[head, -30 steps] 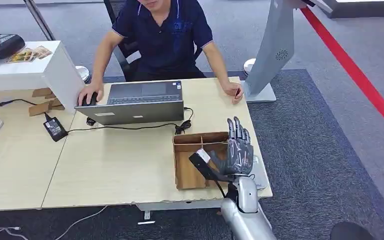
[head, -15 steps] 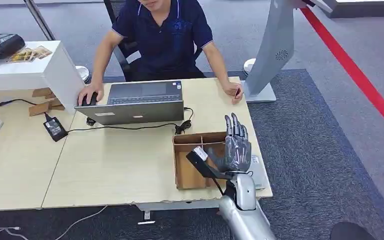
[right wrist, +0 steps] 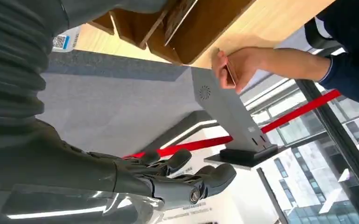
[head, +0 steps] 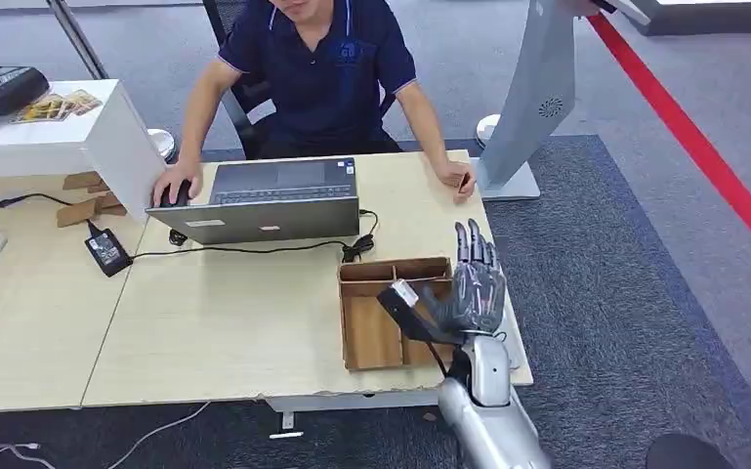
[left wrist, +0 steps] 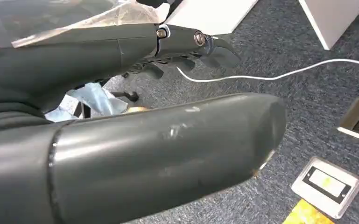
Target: Pass the card to the sensor for recognition and then transmit it.
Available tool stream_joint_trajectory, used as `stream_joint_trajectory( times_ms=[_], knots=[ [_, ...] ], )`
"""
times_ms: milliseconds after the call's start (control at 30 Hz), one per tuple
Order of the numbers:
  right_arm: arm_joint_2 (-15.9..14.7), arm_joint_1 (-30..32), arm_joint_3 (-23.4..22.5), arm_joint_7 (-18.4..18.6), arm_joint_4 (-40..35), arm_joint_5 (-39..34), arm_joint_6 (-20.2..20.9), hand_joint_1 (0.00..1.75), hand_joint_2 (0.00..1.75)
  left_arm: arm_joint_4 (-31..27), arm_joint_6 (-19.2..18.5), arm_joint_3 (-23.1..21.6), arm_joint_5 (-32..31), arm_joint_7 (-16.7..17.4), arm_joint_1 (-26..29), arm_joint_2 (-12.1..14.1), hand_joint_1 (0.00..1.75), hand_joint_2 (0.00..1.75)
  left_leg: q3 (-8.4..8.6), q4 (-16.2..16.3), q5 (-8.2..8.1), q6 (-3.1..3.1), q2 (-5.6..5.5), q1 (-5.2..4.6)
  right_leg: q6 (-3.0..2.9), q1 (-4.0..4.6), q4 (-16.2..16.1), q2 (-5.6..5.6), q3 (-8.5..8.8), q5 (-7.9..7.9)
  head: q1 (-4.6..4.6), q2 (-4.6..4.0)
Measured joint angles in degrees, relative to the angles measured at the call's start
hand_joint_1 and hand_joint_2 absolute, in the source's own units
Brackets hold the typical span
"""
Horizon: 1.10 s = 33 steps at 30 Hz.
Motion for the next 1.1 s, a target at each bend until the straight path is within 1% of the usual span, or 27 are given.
stream_joint_trajectory(
  times_ms=[433, 1100],
  knots=[
    [-1.33, -0.31, -0.02, 0.81, 0.0, -0.2, 0.0, 0.0, 1.75, 0.0, 0.0, -0.33, 0.31, 0.0, -0.06, 0.0, 0.0, 0.0, -0.01, 0.0, 0.0, 0.0, 0.0, 0.0, 0.0, 0.0, 0.0, 0.0, 0.0, 0.0, 0.0, 0.0],
    [-1.58, -1.24, 0.24, 1.55, -0.02, 0.02, 0.0, 0.0, 1.75, 0.0, -0.07, -1.22, 0.59, -0.09, -0.21, -0.02, 0.0, 0.0, 0.0, 0.0, 0.0, 0.0, 0.0, 0.0, 0.0, 0.0, 0.0, 0.0, 0.0, 0.0, 0.0, 0.0]
  ],
)
